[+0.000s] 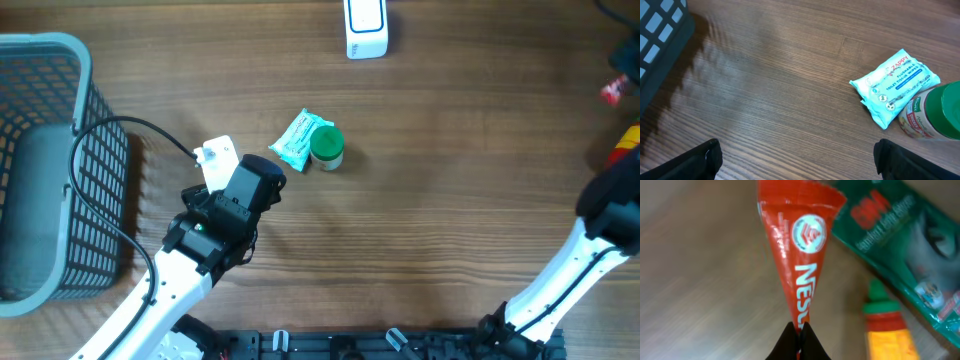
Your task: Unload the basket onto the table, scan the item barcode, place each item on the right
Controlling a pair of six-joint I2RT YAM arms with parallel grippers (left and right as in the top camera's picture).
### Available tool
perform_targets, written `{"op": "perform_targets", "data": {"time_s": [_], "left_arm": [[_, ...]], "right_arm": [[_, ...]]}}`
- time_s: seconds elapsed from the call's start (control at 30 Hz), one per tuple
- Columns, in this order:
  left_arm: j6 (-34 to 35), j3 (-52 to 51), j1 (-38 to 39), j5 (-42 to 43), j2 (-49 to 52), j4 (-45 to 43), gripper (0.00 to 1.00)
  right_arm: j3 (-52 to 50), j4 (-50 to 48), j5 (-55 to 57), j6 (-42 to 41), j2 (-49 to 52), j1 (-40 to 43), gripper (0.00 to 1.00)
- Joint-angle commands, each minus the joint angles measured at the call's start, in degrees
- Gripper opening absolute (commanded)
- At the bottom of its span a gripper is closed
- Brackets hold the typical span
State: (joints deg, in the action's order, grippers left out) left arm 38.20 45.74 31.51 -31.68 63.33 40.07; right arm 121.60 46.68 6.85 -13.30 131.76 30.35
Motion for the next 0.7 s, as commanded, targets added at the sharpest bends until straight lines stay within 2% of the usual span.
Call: {"op": "perform_targets", "data": {"time_s": [0.0, 0.1, 0.13, 0.17, 0.2, 0.23, 0.27, 0.4, 0.47, 0.53, 0.67], "left_arm": [[-0.48, 0.02, 0.15, -1.18, 0.00, -0.13, 1.00], [-0.48, 0.02, 0.15, -1.18, 0.00, -0.13, 1.00], [-0.48, 0.00, 0.15, -1.18, 0.00, -0.13, 1.00], [-0.48, 0.02, 0.15, -1.18, 0.00, -0.13, 1.00], [-0.48, 0.02, 0.15, -1.18, 0.00, -0.13, 1.00], [-0.48, 0.02, 0.15, -1.18, 0.00, -0.13, 1.00], [-0.48, 0.00, 0.15, -1.18, 0.00, -0.13, 1.00], [-0.48, 0.02, 0.15, -1.18, 0.00, -0.13, 1.00], [-0.48, 0.02, 0.15, -1.18, 0.00, -0.13, 1.00], [-0.48, 0.00, 0.15, -1.18, 0.00, -0.13, 1.00], [-0.48, 0.02, 0.15, -1.18, 0.00, -0.13, 1.00]], "right_arm": [[-0.55, 1.53, -5.46, -1.05, 5.09, 2.08, 0.04], [-0.63, 3.10, -5.40, -1.05, 5.88, 2.64, 0.06], [-0.50, 3.04, -5.31, -1.03, 5.73, 2.62, 0.19], [-0.37, 2.97, -5.18, -1.03, 5.42, 2.62, 0.52], [-0.15, 3.21, -5.20, -1.05, 4.98, 2.62, 0.70], [0.22, 3.65, -5.22, -1.07, 4.55, 2.64, 0.91], [0.33, 3.87, -5.22, -1.07, 3.58, 2.62, 1.00], [0.33, 5.62, -5.75, -2.08, -1.95, 2.25, 1.00], [0.33, 7.82, -10.12, -4.90, -6.54, 1.53, 1.00], [0.33, 10.67, -19.17, -5.29, -9.99, 0.79, 1.00], [0.31, 17.38, -47.54, -8.44, -12.31, -1.84, 1.00]]}}
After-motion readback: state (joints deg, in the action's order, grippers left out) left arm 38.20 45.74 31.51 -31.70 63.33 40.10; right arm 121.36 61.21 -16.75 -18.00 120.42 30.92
